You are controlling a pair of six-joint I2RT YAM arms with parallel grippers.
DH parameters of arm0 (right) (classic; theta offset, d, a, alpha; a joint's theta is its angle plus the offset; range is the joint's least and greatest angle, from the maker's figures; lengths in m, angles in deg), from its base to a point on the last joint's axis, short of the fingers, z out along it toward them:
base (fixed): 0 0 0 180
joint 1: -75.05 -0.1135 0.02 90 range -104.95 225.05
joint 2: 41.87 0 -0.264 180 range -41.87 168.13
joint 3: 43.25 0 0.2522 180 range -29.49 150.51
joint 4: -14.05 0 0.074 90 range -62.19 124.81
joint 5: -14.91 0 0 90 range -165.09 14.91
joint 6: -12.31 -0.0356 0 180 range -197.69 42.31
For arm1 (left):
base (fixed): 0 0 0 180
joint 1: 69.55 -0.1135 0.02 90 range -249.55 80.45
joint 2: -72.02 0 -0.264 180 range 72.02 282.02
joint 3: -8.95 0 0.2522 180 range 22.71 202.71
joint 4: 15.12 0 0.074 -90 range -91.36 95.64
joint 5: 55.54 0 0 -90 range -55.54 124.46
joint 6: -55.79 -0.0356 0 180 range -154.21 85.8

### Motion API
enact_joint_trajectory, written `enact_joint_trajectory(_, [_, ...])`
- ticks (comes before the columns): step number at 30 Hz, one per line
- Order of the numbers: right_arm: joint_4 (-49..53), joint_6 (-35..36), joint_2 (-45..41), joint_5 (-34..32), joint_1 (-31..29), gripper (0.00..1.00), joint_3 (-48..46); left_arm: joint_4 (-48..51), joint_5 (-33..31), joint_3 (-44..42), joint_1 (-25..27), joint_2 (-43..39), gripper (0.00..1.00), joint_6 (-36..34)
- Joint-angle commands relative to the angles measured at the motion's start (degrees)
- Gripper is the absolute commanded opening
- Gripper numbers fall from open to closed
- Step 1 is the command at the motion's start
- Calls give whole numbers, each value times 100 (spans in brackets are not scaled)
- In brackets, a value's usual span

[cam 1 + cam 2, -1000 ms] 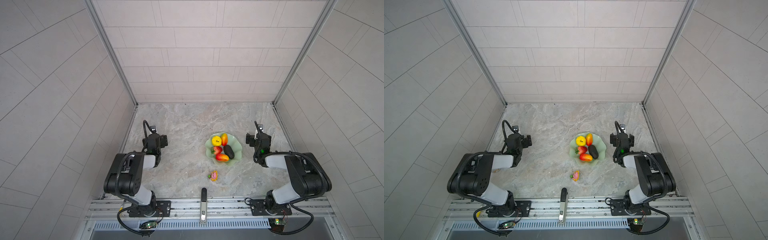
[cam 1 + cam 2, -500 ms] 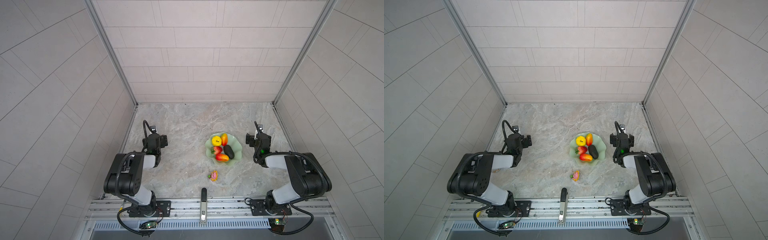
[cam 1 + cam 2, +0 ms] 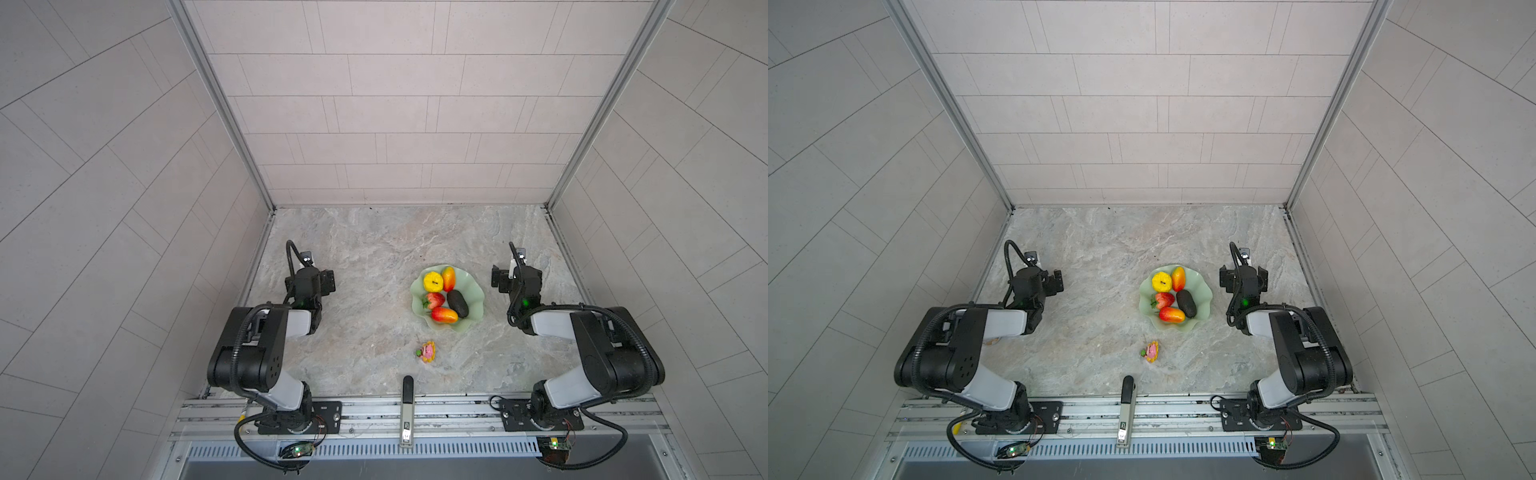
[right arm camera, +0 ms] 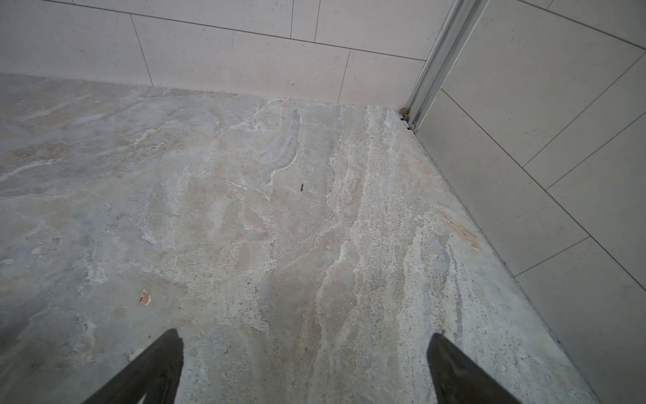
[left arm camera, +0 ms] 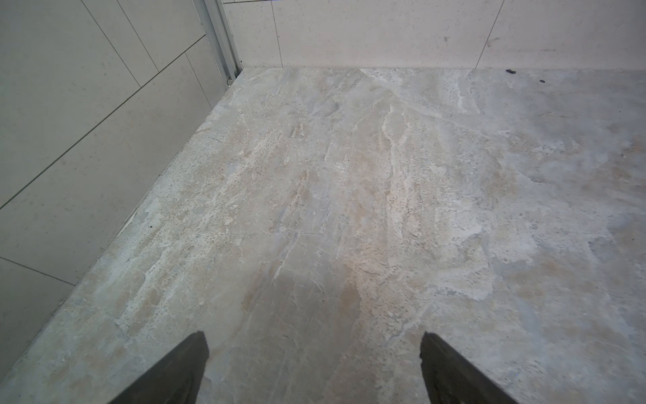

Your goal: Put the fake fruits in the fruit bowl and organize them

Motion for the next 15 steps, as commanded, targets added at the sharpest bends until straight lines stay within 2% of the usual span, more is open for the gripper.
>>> enact_joint_trajectory(1, [248,27,108,46,23,100,109,-19,-5,72,16,-110,100,-36])
enact_joint_trajectory(15, [161,21,33,70,32,100,36,-19,-1,72,18,-110,100,-31])
